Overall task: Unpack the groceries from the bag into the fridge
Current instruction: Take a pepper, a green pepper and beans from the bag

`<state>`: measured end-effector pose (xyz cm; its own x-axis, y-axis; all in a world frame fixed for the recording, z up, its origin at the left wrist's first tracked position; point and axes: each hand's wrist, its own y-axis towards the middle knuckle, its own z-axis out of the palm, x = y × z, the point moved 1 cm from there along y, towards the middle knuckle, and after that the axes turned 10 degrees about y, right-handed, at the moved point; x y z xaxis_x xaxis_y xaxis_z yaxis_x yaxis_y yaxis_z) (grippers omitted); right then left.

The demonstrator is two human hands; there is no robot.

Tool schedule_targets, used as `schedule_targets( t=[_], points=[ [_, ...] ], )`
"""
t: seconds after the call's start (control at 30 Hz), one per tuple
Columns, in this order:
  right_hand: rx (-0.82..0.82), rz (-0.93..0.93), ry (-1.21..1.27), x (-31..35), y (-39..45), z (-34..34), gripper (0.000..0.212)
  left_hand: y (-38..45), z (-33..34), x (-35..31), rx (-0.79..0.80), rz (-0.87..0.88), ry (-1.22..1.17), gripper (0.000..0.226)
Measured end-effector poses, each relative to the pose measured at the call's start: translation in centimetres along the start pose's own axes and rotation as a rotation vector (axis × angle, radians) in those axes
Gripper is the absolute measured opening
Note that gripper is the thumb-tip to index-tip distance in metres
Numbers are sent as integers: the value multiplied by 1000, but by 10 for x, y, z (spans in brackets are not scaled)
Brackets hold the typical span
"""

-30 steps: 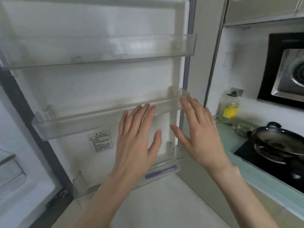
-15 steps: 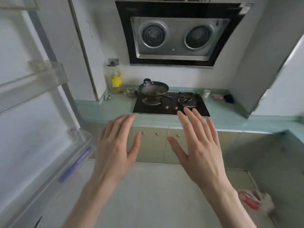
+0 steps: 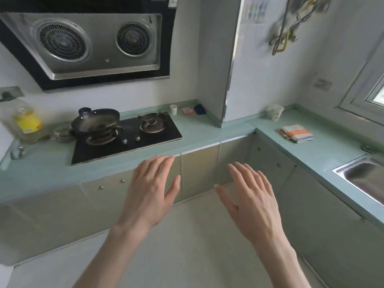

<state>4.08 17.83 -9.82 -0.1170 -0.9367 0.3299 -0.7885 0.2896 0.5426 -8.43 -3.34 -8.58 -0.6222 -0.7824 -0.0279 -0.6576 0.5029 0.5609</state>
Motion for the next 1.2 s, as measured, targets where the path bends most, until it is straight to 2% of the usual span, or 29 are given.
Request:
schedule_targets(
  t=[0.2,0.5,0.73,1.0,1.2],
  points=[
    [-68,59,-10,-73,13,-13,60,46,50,-60,40,76,-62,52],
    [-82,303,-81,-173,14,-12,57,103,138,-126,95,227,-191,48],
    [-68,435,-112,-232,34,37,56,158,226,-161,166,309,-289,49],
    [-12,520,-125,-301,103,107,56,240,343,-177,195,342,-385,45],
    [-10,578,-107,-349,144,141,54,290,413,-211,227,432,-431,43]
  ],
)
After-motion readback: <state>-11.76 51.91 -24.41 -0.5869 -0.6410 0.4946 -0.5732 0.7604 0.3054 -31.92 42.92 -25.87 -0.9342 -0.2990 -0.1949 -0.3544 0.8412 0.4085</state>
